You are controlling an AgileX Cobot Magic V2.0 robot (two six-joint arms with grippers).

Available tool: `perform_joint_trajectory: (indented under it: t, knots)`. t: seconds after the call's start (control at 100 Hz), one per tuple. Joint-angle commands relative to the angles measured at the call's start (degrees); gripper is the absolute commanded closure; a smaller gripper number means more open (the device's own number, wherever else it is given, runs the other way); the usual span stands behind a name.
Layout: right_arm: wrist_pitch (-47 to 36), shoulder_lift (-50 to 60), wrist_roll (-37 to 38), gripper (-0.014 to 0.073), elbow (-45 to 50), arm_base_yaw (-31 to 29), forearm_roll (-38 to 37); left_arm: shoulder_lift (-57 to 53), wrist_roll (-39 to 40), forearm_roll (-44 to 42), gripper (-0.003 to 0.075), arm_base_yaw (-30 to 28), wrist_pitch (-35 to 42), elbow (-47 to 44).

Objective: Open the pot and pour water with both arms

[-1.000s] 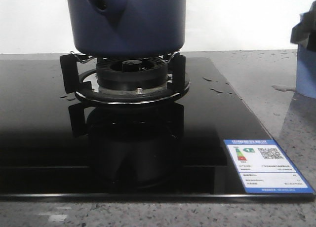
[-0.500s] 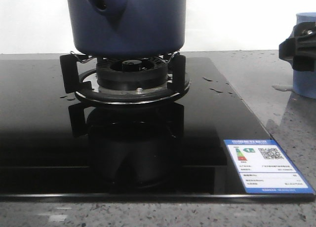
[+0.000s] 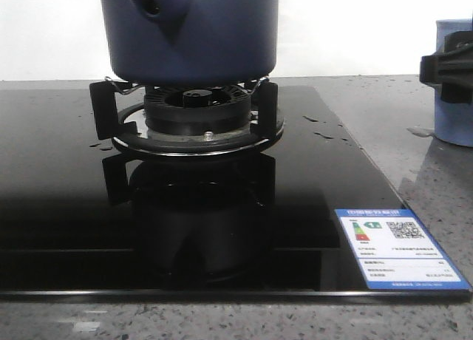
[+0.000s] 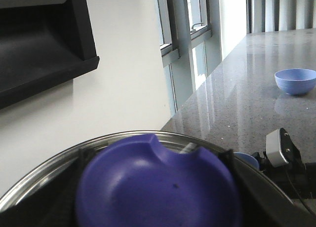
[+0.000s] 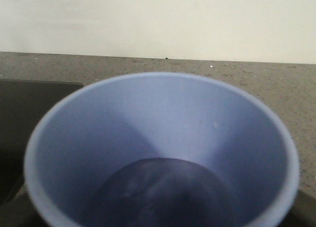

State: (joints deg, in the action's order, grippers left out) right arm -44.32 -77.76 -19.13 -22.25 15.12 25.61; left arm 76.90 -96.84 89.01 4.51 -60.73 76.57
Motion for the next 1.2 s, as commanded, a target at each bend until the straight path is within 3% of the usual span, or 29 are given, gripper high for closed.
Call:
perform_joint_trajectory:
  t: [0.0, 0.11, 0.29, 0.63, 0.81, 1.19]
  knots:
    - [-4.70, 1.11, 0.23, 0.0264, -1.50, 0.08, -3.48, -1.98, 0.56, 6.03, 0.0468, 0.08, -0.36, 2.06]
    - [-4.70, 1.11, 0.23, 0.0316, -1.50, 0.08, -4.16, -1.98, 0.56, 5.80, 0.0468, 0.08, -0.36, 2.06]
    - [-8.04, 1.53, 0.23, 0.0317, -1.50, 0.08, -4.78, -1.98, 0.65, 5.81, 0.0468, 0.08, -0.64, 2.06]
    - [-5.28, 10.17, 0.23, 0.0317, -4.52, 0.08, -18.86, -1.98, 0.65, 5.81, 0.0468, 0.08, -0.73, 2.06]
    - [4.04, 11.23, 1.30, 0.0317, -12.86, 0.20, -26.78, -1.98, 0.65, 5.81, 0.0468, 0.08, -0.73, 2.06]
    - [24.59, 9.58, 1.27, 0.0317, -31.91, 6.37, -33.85, -1.98, 0.65, 6.71, 0.0468, 0.08, -0.73, 2.06]
